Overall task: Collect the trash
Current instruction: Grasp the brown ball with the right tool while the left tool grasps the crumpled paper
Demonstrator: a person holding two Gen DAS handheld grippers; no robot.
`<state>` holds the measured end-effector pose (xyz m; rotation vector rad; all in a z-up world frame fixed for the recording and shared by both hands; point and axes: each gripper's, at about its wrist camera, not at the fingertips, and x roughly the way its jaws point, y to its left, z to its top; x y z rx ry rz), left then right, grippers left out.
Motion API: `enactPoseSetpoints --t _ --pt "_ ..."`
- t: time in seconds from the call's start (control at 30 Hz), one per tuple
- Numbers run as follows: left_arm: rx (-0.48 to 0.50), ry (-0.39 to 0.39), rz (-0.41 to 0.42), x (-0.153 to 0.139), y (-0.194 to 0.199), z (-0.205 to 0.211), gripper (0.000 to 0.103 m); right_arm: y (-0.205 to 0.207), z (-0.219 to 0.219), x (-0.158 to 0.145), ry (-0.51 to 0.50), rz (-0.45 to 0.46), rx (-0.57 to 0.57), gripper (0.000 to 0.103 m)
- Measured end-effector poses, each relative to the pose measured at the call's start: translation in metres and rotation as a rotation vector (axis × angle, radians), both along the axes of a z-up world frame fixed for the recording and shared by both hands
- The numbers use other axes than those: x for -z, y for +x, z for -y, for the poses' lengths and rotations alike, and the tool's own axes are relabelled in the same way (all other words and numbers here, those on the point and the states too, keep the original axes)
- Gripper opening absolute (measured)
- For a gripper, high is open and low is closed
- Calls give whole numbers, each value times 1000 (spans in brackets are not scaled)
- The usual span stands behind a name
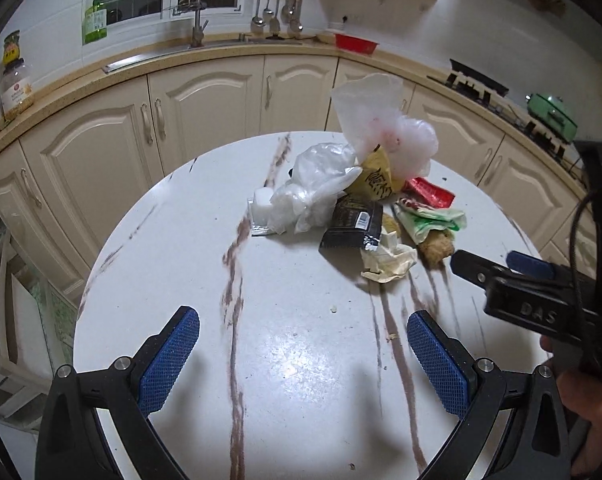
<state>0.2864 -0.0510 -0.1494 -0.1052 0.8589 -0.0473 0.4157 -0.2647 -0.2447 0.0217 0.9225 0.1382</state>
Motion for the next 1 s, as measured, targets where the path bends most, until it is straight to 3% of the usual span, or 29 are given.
enactPoseSetpoints --t 0.23,0.3,0.37,0.43,1.0 --pt "16 6 -25 13 24 6 102 25 -16 15 -16 -8 -30 81" --pt "21 7 -30 18 26 9 102 30 -19 21 -15 -16 -45 70" --pt "25 5 -36 22 30 13 102 31 -22 25 -22 -4 -59 48" --pt "27 1 -42 26 33 16 102 29 -21 24 -2 4 -86 33" --pt "35 -9 -107 52 81 64 101 -7 40 20 88 -32 -77 32"
